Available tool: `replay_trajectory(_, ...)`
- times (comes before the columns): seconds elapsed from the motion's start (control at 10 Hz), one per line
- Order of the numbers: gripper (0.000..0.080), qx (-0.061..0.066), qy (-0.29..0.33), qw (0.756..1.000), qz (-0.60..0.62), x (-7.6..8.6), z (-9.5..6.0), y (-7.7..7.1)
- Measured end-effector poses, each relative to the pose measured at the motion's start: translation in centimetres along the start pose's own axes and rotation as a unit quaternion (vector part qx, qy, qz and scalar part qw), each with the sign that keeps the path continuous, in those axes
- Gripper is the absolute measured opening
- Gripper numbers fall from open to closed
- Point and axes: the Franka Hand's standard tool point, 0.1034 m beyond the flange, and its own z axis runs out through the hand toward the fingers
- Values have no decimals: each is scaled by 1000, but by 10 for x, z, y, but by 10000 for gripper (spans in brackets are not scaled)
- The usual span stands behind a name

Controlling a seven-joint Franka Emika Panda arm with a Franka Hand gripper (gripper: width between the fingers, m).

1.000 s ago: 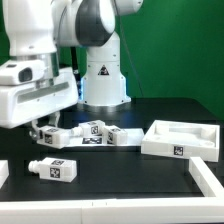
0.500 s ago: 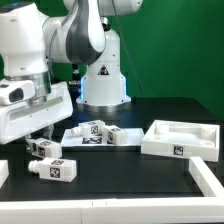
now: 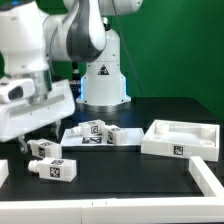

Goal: Assemble one leg

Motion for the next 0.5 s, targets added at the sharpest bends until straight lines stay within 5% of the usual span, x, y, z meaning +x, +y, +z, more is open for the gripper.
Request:
replay_trajectory(0.2, 647, -13, 8, 997, 75, 28, -27, -19)
replay_trajectory(0.5, 649, -13, 18, 982, 188, 99, -34, -70)
